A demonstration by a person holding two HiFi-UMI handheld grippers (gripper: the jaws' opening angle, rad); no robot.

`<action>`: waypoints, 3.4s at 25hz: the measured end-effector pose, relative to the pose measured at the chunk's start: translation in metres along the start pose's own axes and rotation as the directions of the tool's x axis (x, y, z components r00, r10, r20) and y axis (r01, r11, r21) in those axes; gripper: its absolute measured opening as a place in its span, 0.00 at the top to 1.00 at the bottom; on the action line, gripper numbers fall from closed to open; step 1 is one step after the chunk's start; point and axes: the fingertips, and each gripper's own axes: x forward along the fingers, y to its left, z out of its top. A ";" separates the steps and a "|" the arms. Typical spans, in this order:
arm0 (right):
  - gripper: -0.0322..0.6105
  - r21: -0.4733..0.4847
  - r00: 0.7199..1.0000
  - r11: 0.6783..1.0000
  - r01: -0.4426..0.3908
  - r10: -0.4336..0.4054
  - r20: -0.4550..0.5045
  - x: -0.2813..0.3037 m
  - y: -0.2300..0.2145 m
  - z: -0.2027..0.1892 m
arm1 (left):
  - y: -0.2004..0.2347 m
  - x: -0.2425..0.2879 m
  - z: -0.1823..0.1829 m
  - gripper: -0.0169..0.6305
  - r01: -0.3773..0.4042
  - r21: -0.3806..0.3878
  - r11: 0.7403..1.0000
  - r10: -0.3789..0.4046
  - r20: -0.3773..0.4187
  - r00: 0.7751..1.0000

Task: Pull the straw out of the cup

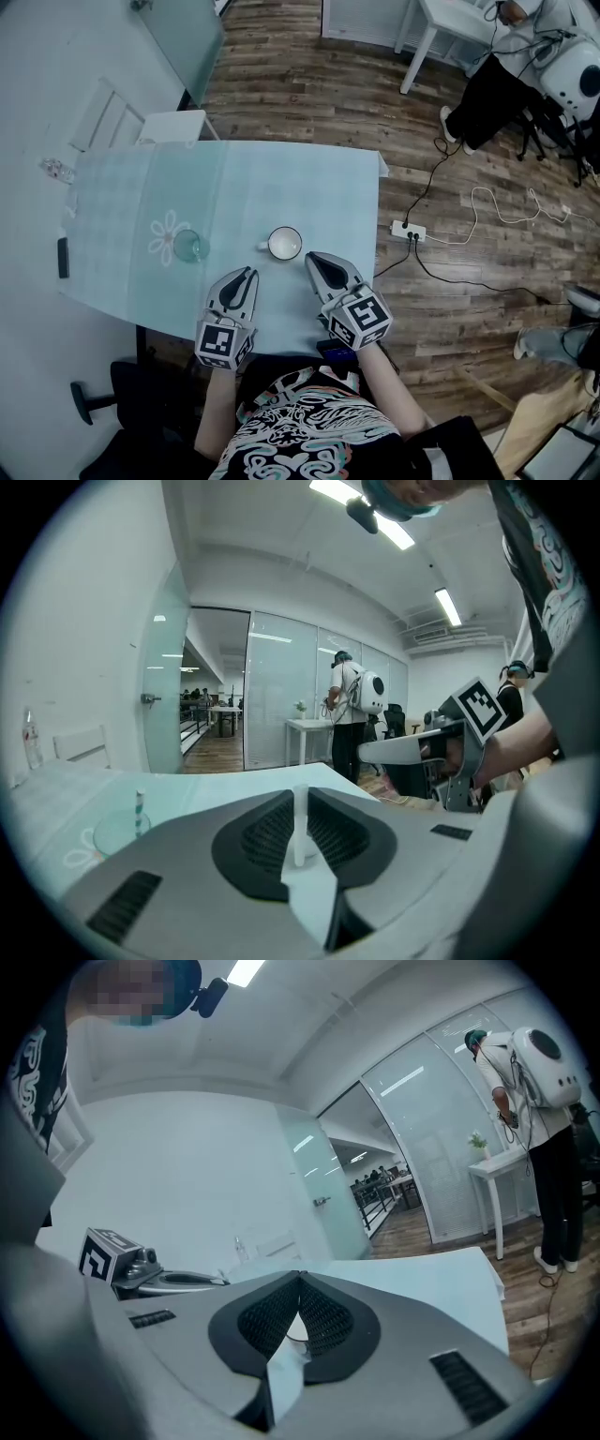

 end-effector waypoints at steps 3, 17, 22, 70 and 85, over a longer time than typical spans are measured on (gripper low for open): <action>0.93 0.006 1.000 1.000 0.013 -0.013 -0.010 -0.004 -0.003 -0.005 | 0.004 0.002 -0.008 0.87 -0.008 -0.091 0.996 0.007 -0.007 1.000; 0.93 0.013 0.996 0.998 0.065 -0.064 -0.055 -0.010 -0.013 -0.019 | 0.020 0.014 -0.059 0.87 0.015 -0.590 0.807 -0.007 0.016 1.000; 0.92 0.019 0.997 0.998 0.056 -0.054 -0.063 -0.011 -0.010 -0.023 | 0.019 0.027 -0.087 0.87 0.036 -0.780 0.624 -0.035 0.018 0.999; 0.93 0.033 0.996 0.996 0.086 -0.086 -0.014 -0.023 -0.030 -0.025 | 0.011 0.058 -0.135 0.84 -0.017 -0.959 0.284 -0.068 -0.038 0.997; 0.93 0.025 0.996 0.996 0.088 -0.088 -0.013 -0.019 -0.025 -0.026 | 0.008 0.050 -0.127 0.94 0.004 -0.917 0.399 -0.099 -0.039 0.994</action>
